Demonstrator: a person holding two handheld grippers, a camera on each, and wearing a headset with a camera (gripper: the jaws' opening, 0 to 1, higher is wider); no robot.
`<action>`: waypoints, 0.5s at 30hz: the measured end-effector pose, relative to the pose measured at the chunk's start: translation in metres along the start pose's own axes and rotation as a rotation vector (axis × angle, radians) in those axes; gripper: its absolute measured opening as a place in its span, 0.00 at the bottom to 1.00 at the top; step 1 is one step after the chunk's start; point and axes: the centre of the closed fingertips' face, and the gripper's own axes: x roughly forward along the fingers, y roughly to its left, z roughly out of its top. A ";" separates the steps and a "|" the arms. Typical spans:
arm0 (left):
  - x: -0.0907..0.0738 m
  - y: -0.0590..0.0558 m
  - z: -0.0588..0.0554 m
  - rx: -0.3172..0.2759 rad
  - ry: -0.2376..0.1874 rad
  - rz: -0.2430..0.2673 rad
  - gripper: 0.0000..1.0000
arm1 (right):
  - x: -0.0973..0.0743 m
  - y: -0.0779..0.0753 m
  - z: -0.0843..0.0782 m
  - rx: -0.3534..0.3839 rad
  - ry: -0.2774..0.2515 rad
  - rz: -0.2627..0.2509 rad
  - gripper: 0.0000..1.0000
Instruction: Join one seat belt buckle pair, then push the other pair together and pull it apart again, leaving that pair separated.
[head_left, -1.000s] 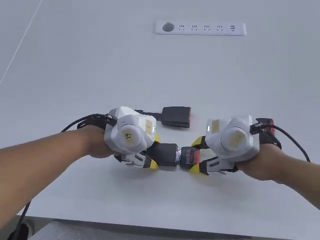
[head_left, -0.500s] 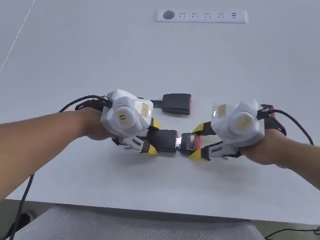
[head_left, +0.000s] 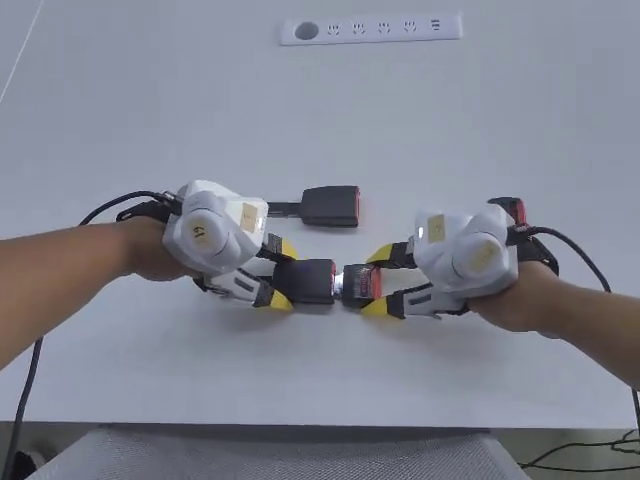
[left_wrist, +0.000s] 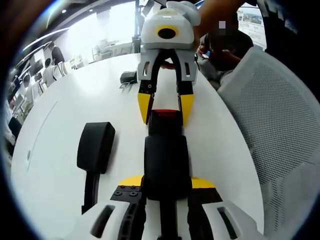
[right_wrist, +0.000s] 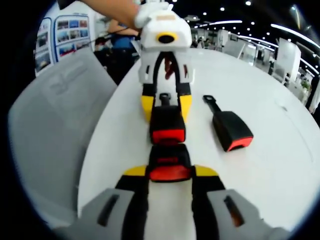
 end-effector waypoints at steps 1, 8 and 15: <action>0.000 -0.001 0.000 -0.001 -0.002 -0.002 0.32 | 0.000 0.000 0.000 0.001 -0.002 -0.001 0.31; 0.000 -0.003 -0.001 0.012 0.002 -0.009 0.32 | 0.000 0.001 -0.001 0.006 -0.018 -0.009 0.31; -0.001 -0.005 -0.002 0.022 -0.013 -0.015 0.32 | 0.000 0.001 -0.001 0.014 -0.027 -0.015 0.31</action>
